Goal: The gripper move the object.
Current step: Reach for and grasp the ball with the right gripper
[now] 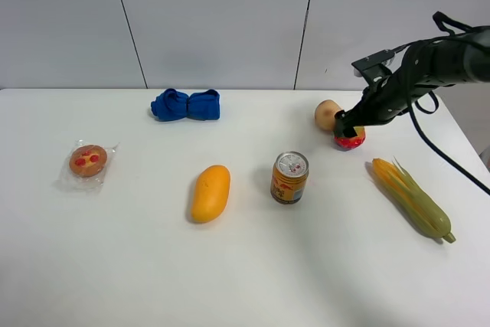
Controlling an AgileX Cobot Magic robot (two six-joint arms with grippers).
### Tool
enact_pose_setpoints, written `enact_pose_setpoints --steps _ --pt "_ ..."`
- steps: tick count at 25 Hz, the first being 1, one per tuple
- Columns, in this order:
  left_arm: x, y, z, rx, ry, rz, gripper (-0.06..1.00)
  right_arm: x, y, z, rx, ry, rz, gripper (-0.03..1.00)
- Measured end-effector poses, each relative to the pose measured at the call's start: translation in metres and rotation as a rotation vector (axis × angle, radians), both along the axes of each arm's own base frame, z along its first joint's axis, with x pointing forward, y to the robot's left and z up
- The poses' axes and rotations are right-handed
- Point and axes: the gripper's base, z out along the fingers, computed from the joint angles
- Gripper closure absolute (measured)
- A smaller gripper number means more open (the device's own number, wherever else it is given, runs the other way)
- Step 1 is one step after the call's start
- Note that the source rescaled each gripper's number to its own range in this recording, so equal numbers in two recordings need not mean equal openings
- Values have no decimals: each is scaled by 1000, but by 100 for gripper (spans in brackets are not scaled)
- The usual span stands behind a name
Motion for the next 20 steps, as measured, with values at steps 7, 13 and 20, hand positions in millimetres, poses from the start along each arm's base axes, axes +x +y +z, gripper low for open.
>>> enact_pose_setpoints --steps 7,13,20 --pt "0 0 0 0 0 0 -6 3 0 -4 -1 -23 -4 -3" --pt "0 0 0 0 0 0 -6 10 0 -1 13 -101 -25 -3" --pt "0 0 0 0 0 0 -6 11 2 0 71 -115 -79 -3"
